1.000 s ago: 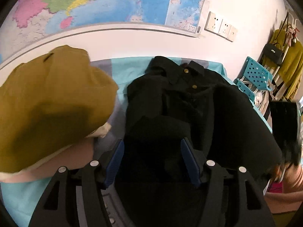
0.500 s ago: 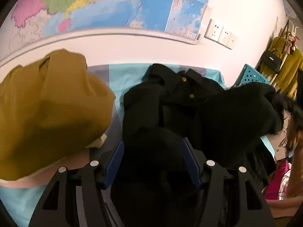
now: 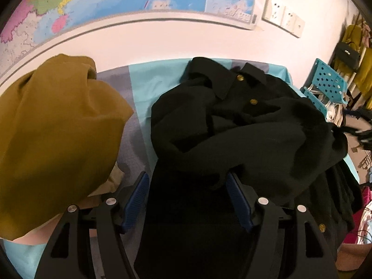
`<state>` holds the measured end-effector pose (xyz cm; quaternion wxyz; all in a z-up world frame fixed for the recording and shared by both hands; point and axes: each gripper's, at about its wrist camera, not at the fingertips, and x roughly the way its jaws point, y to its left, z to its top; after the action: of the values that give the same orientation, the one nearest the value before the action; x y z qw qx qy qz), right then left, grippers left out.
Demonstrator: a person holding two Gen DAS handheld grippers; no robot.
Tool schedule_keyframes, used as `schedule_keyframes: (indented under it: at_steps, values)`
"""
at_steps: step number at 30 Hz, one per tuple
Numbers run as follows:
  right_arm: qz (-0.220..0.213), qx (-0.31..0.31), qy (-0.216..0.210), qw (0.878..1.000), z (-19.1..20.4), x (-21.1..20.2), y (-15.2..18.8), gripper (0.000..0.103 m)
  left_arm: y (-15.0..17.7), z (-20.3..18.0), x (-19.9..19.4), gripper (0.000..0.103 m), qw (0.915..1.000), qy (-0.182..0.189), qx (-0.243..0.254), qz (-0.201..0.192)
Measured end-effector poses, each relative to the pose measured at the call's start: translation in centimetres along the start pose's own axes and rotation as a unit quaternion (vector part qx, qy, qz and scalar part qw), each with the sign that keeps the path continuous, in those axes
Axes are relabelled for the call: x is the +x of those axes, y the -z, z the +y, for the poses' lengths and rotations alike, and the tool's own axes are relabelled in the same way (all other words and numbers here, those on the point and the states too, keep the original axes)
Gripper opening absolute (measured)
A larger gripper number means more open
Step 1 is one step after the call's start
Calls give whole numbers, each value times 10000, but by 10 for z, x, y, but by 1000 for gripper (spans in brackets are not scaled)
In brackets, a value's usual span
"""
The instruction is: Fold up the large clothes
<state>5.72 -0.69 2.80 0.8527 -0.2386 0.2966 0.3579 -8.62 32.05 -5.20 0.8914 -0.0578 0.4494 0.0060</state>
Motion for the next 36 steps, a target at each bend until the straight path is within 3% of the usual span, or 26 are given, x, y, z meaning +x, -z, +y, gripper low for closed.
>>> schedule_keyframes:
  at_steps: [2,5,10,12,13,14,17,19,22,24,26,27,28,31,33,36]
  values:
    - [-492,3,-624,9968,20,-8,-24,67,-4,2,5,59,10000,39,-58,25]
    - [-795,-353,-1219,9887,61,8,-49,65,-11,3,14,51,9998,110,-162,52]
    - [-388,-1259,-1535,9793,136,87,-81,63,-25,0,13,42,9998,75,-166,-69]
    - [-13,-1458,-1437,9788,152,124,-89,44,-30,-3,9,41,9999,35,-84,-132]
    - [115,-1394,-1576,9776,150,134,-92,15,-33,-4,7,41,9999,6,-55,-152]
    - [128,-1199,-1841,9755,141,137,-97,5,-36,-4,4,41,9998,-33,-24,-183]
    - [-312,-438,-2403,9692,102,116,-115,2,-47,0,-9,44,9993,-77,-48,-371]
    - [-587,-35,-2356,9701,74,103,-126,2,-57,4,-17,57,9980,-111,-171,-602]
    - [-470,379,-2227,9730,54,115,-139,3,-71,9,-20,65,9967,-73,-309,-751]
    - [-137,403,-2070,9774,57,139,-134,10,-76,9,-14,66,9963,-19,-415,-746]
    - [327,412,-1856,9812,61,165,-121,33,-75,4,-2,70,9976,-11,-401,-563]
    - [380,487,-1794,9818,57,169,-116,38,-74,2,3,70,9983,-26,-352,-465]
    - [324,603,-1870,9800,53,164,-110,40,-71,-3,10,70,9991,-76,-242,-332]
    - [-272,777,-1842,9794,28,116,-95,65,-59,-14,24,74,9995,-268,162,-94]
    - [-632,849,-1753,9788,8,78,-76,68,-54,-15,32,74,9981,-537,300,56]
    - [-825,1166,-1505,9782,-26,37,-41,79,-51,-8,39,72,9981,-572,183,120]
